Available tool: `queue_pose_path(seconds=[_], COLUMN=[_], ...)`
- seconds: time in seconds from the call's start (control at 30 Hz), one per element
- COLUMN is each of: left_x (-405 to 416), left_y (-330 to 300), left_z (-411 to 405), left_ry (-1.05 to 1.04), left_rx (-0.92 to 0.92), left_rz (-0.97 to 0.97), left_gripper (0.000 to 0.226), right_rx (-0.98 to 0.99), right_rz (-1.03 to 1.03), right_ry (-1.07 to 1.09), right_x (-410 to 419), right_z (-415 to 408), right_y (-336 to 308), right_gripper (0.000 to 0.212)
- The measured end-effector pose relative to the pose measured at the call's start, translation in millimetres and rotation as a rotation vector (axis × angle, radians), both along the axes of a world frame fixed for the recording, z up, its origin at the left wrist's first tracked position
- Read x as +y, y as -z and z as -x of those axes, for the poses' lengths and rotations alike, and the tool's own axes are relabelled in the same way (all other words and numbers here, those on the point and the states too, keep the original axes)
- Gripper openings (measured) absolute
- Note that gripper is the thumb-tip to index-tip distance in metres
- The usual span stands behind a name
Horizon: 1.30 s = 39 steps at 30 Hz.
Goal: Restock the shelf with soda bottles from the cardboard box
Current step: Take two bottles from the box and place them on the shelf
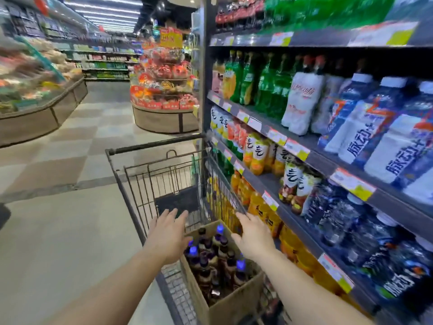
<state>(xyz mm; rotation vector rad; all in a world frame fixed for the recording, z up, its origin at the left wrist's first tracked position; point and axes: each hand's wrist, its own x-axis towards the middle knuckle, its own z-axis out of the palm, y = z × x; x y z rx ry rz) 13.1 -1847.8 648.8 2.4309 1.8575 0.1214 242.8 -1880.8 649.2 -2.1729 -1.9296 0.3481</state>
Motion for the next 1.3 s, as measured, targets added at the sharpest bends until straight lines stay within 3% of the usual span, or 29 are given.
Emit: queue_pose_path(seconds=[0.23, 0.6, 0.9, 1.03, 1.3], left_x=[81.5, 217.0, 251.3, 254.6, 254.4], left_y=[63.2, 155.6, 220.6, 244.4, 267.7], left_z=[-1.9, 30.5, 13.0, 13.5, 18.1], left_ry=[0.185, 0.592, 0.838, 0.84, 0.674], left_rx=[0.014, 0.128, 0.262, 0.269, 0.024], left_rz=[0.142, 0.364, 0.392, 0.416, 0.465], left_gripper=[0.073, 0.075, 0.073, 0.066, 0.058], right_rx=[0.091, 0.296, 0.279, 0.253, 0.15], right_rz=[0.085, 0.193, 0.308, 0.336, 0.344], right_ry=[0.103, 0.332, 0.423, 0.44, 0.552], right_x=[47.0, 96.0, 118.7, 125.3, 136.0], right_z=[3.3, 81.8, 122.0, 126.4, 137.8], right_y=[49.3, 141.3, 212.4, 240.5, 263.4], right_gripper=[0.062, 0.06, 0.063, 0.064, 0.056])
